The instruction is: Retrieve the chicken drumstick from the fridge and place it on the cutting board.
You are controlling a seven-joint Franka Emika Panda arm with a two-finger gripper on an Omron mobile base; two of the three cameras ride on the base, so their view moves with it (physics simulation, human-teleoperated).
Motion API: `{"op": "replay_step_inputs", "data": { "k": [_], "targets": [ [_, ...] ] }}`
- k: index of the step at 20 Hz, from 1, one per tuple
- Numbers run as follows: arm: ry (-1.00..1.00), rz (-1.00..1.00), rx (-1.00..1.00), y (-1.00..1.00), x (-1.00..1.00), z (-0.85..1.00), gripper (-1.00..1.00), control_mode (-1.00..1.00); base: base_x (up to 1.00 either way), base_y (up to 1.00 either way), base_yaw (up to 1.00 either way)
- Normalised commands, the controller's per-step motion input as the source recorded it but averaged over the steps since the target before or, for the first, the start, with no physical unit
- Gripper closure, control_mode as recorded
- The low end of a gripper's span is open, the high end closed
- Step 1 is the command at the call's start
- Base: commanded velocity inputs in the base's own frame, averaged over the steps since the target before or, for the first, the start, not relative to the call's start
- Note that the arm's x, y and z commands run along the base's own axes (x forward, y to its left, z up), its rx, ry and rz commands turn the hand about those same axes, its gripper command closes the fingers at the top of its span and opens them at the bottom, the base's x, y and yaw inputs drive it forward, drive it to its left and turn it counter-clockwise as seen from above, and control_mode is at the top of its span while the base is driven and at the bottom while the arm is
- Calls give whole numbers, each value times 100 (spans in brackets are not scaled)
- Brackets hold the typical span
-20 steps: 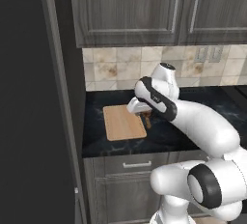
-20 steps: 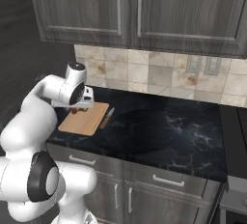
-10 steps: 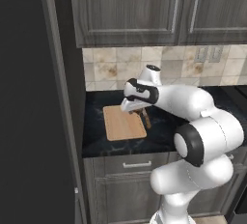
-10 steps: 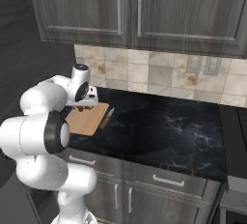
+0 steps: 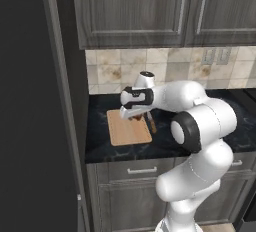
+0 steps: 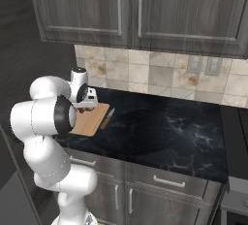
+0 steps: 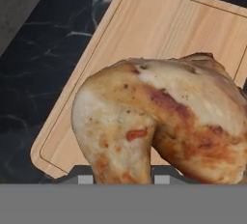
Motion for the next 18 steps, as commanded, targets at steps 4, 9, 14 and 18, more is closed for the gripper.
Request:
{"op": "replay_step_inputs", "data": {
  "k": [4,9,14,18],
  "targets": [
    [0,0,-3,0,6,-28,100,-100,0,0,0],
    [0,0,-3,0,6,-35,100,-100,0,0,0],
    [-1,0,-1,0,14,-19,100,-100,0,0,0],
    [-3,0,0,0,31,-5,100,-100,0,0,0]
  ]
}}
